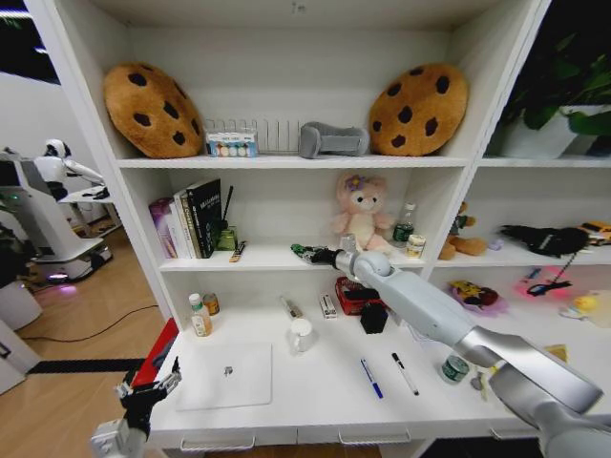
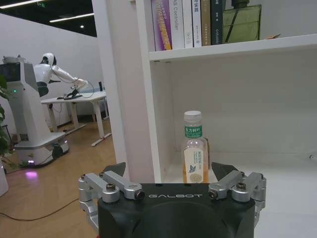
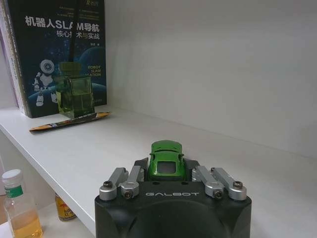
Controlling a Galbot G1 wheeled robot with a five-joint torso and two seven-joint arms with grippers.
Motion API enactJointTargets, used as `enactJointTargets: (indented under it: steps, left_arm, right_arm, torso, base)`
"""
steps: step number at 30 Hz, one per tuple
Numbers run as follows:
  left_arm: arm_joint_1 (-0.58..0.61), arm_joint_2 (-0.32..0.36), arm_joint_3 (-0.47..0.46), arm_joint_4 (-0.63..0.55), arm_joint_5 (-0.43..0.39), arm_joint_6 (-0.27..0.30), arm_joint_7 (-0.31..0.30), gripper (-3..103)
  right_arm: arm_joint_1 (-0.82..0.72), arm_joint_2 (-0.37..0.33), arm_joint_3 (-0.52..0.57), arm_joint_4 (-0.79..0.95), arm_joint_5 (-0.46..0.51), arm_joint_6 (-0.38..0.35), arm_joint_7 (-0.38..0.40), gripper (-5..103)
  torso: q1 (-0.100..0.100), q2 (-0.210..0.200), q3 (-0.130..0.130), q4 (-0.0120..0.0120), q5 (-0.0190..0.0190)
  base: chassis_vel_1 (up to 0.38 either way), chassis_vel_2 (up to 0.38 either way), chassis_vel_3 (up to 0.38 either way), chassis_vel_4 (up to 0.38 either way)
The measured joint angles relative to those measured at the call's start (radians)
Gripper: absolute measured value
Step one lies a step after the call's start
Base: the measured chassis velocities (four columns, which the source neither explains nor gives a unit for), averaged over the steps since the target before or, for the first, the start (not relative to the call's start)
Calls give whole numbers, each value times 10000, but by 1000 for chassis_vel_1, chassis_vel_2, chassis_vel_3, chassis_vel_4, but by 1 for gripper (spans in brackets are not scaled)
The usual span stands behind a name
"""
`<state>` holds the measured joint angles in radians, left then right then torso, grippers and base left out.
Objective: Organize the objects on the table.
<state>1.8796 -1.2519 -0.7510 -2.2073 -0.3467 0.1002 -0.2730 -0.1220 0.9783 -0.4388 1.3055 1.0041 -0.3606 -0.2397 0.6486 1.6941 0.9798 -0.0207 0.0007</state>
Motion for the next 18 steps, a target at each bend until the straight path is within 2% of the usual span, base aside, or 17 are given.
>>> enactJointTargets:
  steps: [10, 11, 12, 13, 15, 16, 18]
  left_arm:
    - [24, 8, -18, -14, -8, -19, 43, 97]
    - [20, 16, -18, -15, -12, -19, 46, 94]
    - [18, 21, -20, -9, -21, -19, 57, 97]
    - [18, 21, -20, -9, -21, -19, 57, 97]
    - [22, 33, -29, 19, -22, -38, 143, 97]
    - [22, 33, -29, 19, -22, -38, 143, 97]
    - [28, 29, -30, 35, -11, -76, 203, 98]
  right_arm:
    - [-17, 24, -28, -25, -54, 100, 79, 36]
    - [-27, 23, -20, -22, -54, 116, 124, 35]
    - [-45, 8, -26, -23, -57, 140, 169, 39]
    - [-45, 8, -26, -23, -57, 140, 169, 39]
    - [-50, -9, -15, -41, -119, 292, 247, 50]
    - [-50, -9, -15, -41, -119, 292, 247, 50]
    - [-52, 4, -9, -134, -212, 531, 288, 62]
  torso:
    - [0, 0, 1, 5, 1]
    - [0, 0, 1, 7, 2]
    - [-1, -2, 3, 9, 1]
    - [-1, -2, 3, 9, 1]
    - [2, -4, 5, 4, 3]
    - [2, -4, 5, 4, 3]
    - [3, -5, 5, 5, 3]
  base:
    - [0, 0, 0, 0]
    - [0, 0, 0, 0]
    - [0, 0, 0, 0]
    - [0, 0, 0, 0]
    - [0, 0, 0, 0]
    - [0, 0, 0, 0]
    - [0, 0, 0, 0]
